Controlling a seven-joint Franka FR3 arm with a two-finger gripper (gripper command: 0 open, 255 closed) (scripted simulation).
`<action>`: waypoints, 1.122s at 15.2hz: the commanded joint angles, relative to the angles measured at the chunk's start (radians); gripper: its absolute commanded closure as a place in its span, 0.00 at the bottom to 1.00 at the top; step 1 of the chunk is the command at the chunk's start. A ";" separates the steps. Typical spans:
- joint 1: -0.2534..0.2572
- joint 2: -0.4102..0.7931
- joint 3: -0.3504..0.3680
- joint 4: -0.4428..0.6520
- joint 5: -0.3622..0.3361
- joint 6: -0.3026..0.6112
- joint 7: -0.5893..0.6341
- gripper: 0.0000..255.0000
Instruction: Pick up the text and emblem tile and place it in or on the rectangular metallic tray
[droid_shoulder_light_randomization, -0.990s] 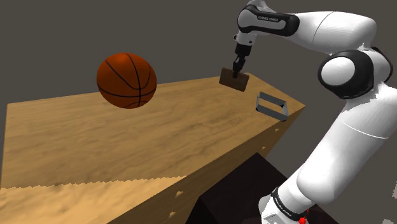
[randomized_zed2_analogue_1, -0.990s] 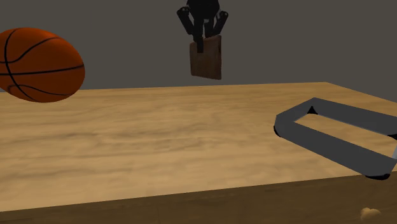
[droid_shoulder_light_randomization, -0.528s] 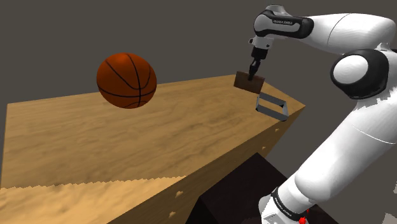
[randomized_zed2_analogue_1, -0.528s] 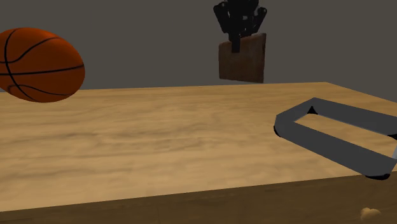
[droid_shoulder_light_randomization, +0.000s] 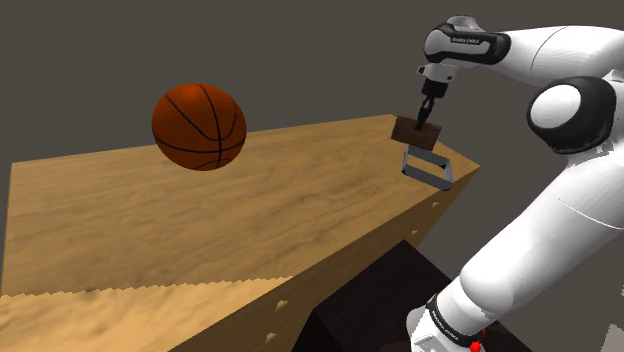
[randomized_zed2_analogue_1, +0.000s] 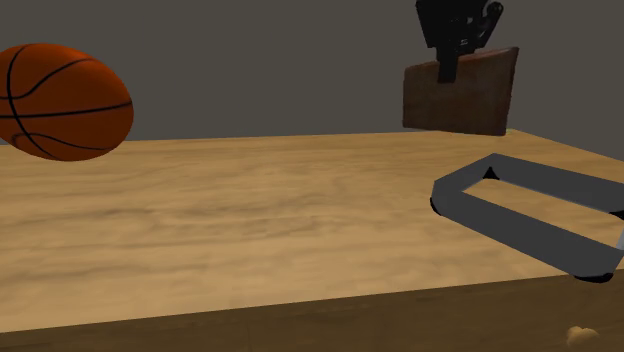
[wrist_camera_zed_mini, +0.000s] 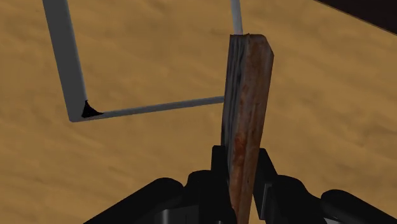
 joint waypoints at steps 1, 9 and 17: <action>-0.028 0.007 -0.026 0.010 -0.002 0.001 -0.055 1.00; -0.137 0.068 -0.117 0.082 0.014 -0.002 -0.256 1.00; -0.141 0.066 -0.119 -0.014 0.012 0.093 -0.258 1.00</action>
